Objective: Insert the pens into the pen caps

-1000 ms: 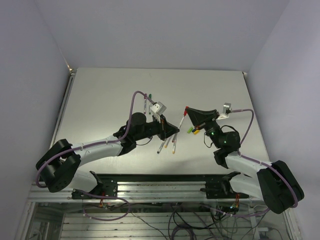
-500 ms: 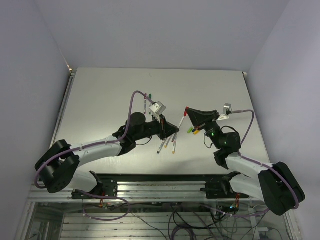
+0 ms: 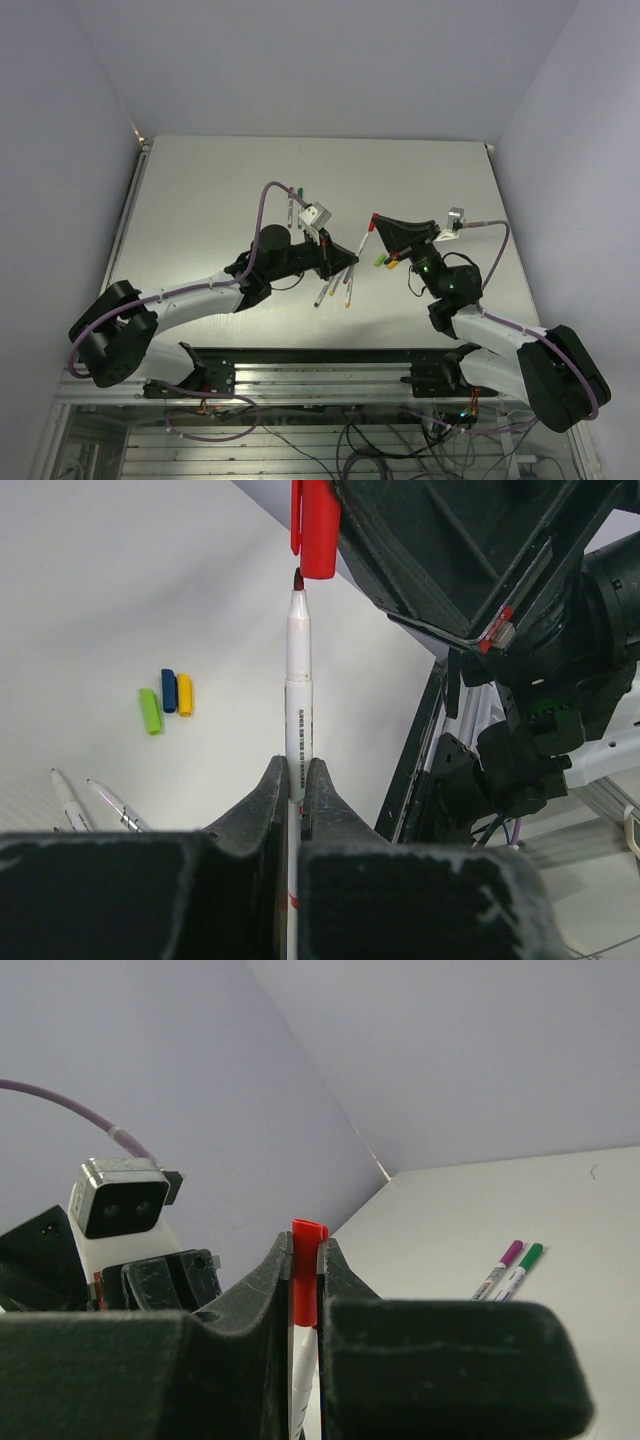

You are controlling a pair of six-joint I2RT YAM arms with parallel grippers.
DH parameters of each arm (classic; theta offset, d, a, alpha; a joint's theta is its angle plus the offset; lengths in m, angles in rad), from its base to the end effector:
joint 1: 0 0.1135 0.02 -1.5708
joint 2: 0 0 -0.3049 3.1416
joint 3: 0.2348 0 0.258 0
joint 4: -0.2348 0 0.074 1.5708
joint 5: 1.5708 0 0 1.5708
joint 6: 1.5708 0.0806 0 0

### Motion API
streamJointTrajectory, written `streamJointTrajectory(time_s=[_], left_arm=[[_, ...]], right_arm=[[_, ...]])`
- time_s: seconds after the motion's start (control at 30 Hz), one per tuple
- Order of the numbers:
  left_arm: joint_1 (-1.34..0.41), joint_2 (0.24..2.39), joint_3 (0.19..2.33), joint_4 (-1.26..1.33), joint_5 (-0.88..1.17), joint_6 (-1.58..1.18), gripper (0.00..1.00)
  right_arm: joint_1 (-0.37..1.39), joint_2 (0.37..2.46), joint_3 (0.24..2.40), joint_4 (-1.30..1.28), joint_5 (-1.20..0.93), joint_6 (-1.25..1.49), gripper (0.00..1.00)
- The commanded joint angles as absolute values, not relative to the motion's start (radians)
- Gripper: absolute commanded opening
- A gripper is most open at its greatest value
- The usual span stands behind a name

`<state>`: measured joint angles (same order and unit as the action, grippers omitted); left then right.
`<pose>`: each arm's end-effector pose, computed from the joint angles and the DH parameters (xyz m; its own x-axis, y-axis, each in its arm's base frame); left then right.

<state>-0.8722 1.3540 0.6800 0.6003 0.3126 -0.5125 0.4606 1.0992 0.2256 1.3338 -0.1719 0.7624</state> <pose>0.1985 -0.2749 0.2905 -0.4953 -0.1358 -0.8581 0.7837 0.3563 -0.5088 0.1964 0.1128 0.2994 -0.1096 0.7053 -0.7004 -0.6908 0.4527 0.5639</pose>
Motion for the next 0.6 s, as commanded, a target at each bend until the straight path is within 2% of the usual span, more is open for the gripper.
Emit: streamJointTrajectory(time_s=[0.0, 0.57], left_arm=[[-0.879, 1.322, 0.682, 0.638, 0.313, -0.500, 0.07], [-0.878, 1.335, 0.677, 0.650, 0.329, -0.506, 0.07]], right_arm=[[0.468, 1.094, 0.235, 1.340, -0.154, 0.727, 0.00], [0.468, 1.128, 0.280, 1.360, -0.160, 0.717, 0.00]])
